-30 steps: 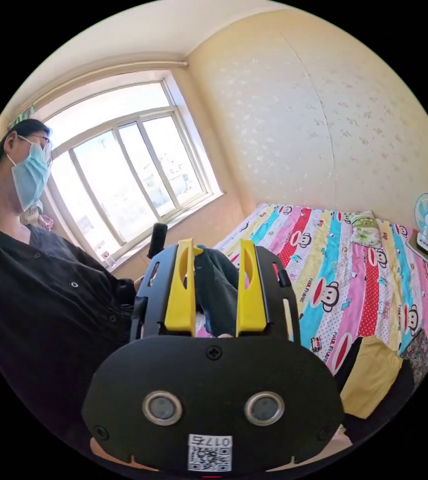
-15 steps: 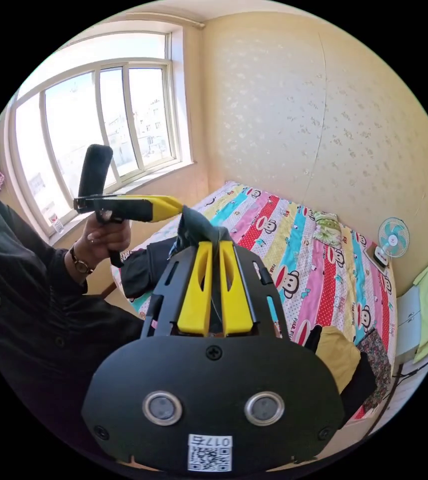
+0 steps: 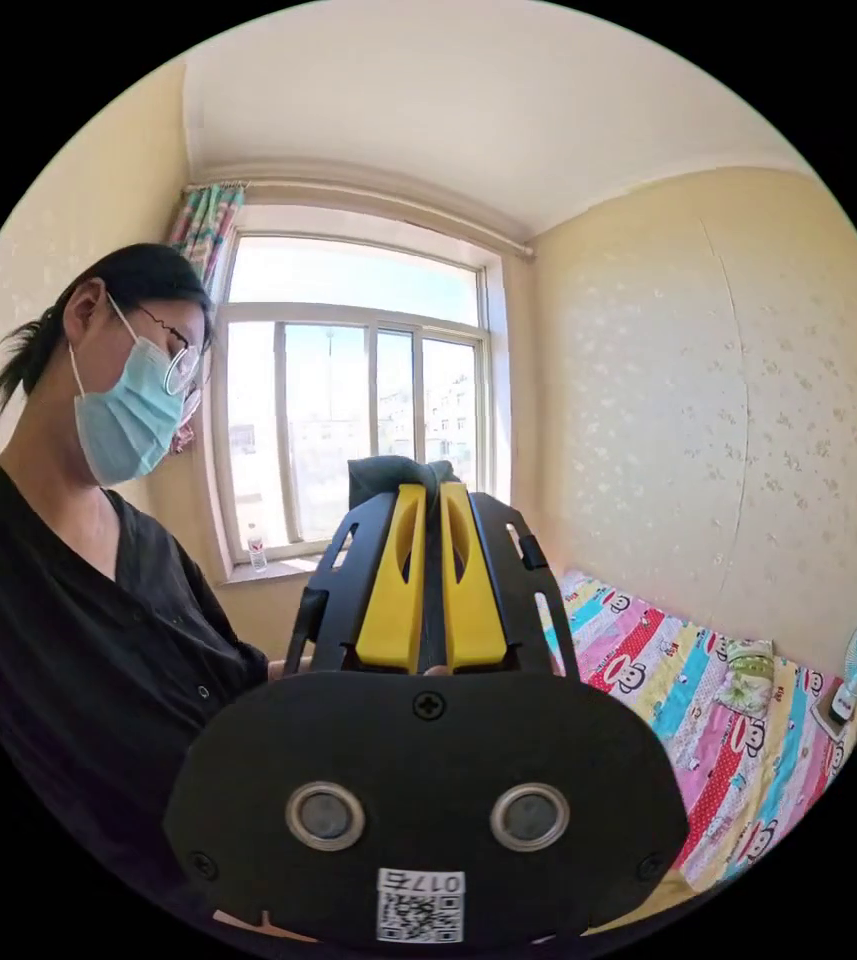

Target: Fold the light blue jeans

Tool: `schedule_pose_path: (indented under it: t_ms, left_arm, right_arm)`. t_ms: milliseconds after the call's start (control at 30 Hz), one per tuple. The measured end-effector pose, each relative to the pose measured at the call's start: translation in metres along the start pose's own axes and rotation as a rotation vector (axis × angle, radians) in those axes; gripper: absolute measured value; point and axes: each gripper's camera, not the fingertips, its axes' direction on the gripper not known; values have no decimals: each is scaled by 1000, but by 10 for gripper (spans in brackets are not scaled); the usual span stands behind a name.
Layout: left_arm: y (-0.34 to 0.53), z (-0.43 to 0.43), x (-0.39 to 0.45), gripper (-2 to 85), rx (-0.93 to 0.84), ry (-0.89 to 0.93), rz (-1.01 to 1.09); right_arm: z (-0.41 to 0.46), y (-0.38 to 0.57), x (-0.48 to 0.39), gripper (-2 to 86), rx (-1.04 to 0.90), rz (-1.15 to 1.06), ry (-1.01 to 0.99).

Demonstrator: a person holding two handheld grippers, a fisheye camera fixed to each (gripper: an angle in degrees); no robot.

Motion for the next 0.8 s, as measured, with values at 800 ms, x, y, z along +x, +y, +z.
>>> schedule_pose_path:
  t_ms: [800]
  left_arm:
    - [-69,-135,139,36,403,462,521]
  right_arm:
    - [-178,65,35,25,256,340,-37]
